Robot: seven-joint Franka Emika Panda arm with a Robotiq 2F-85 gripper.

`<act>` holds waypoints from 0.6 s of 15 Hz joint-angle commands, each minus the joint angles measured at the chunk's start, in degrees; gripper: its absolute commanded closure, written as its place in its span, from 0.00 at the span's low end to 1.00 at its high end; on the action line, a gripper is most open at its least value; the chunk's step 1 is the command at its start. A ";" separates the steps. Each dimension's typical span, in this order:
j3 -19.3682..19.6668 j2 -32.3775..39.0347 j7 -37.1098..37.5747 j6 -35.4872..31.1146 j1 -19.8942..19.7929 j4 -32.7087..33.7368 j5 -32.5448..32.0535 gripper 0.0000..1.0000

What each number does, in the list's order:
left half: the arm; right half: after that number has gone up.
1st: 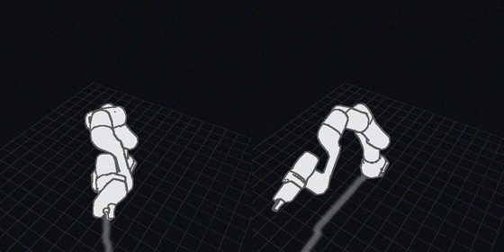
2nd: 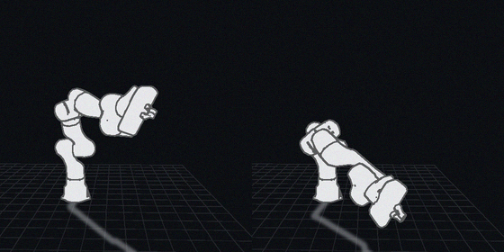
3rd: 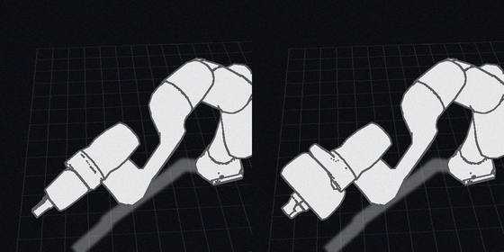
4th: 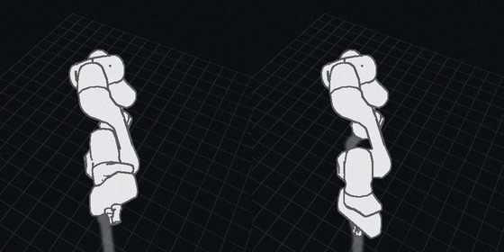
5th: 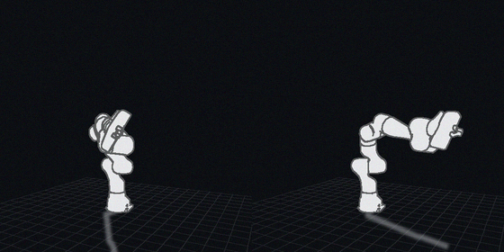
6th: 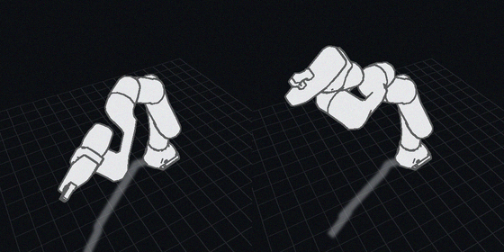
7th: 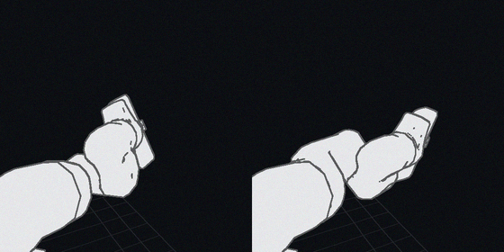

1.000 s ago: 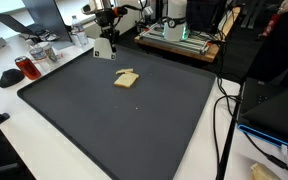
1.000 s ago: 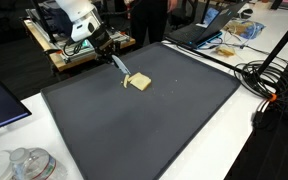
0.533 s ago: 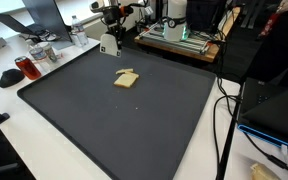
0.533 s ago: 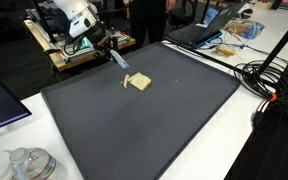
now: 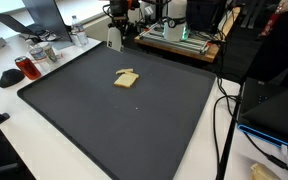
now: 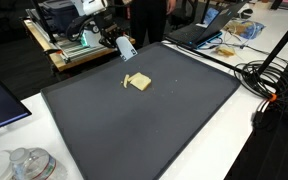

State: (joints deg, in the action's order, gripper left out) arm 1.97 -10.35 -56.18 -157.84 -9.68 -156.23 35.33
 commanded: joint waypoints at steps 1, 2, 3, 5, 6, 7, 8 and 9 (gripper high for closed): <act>-14.72 -1.66 12.91 -0.28 -10.62 -2.76 -16.13 0.99; -18.56 -2.25 15.96 3.69 -13.25 -1.22 -20.92 0.99; -12.09 -0.33 11.29 0.15 -7.62 -1.37 -14.35 0.96; -17.30 -0.51 15.06 1.53 -11.07 -1.18 -18.57 0.96; -17.92 -0.54 15.22 1.68 -11.58 -1.12 -18.92 0.96; -18.03 -0.57 15.22 1.72 -11.88 -1.12 -19.10 0.96; -18.03 -0.57 15.22 1.74 -12.09 -1.11 -19.25 0.96; -18.03 -0.58 15.22 1.76 -12.23 -1.11 -19.32 0.99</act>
State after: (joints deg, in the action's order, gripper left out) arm -16.06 -10.92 -40.96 -156.08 -21.91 -157.34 16.01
